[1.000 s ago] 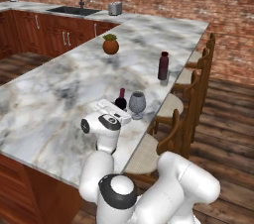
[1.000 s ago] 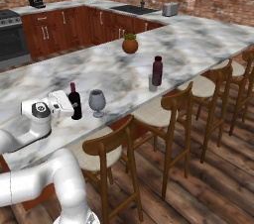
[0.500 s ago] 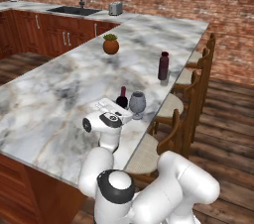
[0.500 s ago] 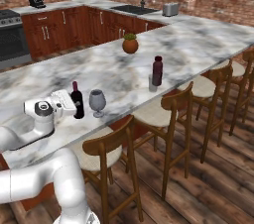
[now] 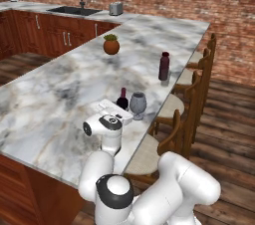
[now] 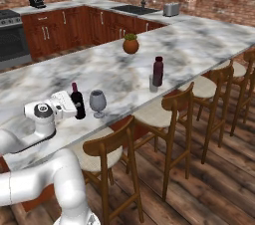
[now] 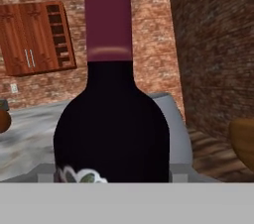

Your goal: There is a wine glass and glass cup on the dining counter. Place the wine bottle next to the wine glass and the juice bottle next to the glass cup.

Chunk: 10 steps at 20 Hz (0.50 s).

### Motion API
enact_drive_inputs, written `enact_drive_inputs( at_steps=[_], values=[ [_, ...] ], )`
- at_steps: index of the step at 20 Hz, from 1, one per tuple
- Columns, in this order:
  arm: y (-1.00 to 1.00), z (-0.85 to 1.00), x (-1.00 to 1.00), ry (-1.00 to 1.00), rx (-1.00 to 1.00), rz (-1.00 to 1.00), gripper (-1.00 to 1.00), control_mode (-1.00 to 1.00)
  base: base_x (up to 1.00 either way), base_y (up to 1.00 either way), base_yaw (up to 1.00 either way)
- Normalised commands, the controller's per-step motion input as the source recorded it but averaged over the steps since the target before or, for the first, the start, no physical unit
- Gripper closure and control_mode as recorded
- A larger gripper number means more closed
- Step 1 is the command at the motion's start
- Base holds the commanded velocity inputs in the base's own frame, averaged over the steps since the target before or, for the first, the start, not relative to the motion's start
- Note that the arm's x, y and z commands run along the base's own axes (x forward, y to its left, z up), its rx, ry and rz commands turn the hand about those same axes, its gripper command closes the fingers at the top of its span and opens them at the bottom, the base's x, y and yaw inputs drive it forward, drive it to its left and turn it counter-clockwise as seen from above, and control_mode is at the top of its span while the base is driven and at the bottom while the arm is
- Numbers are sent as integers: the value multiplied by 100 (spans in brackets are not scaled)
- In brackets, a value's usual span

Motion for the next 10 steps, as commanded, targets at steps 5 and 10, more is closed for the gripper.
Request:
enact_drive_inputs(
  at_steps=[5,10],
  values=[
    [0,-51,-2,0,1,0,100,-100,0,0,0],
    [0,-49,0,0,4,0,100,-100,0,0,0]
  ],
)
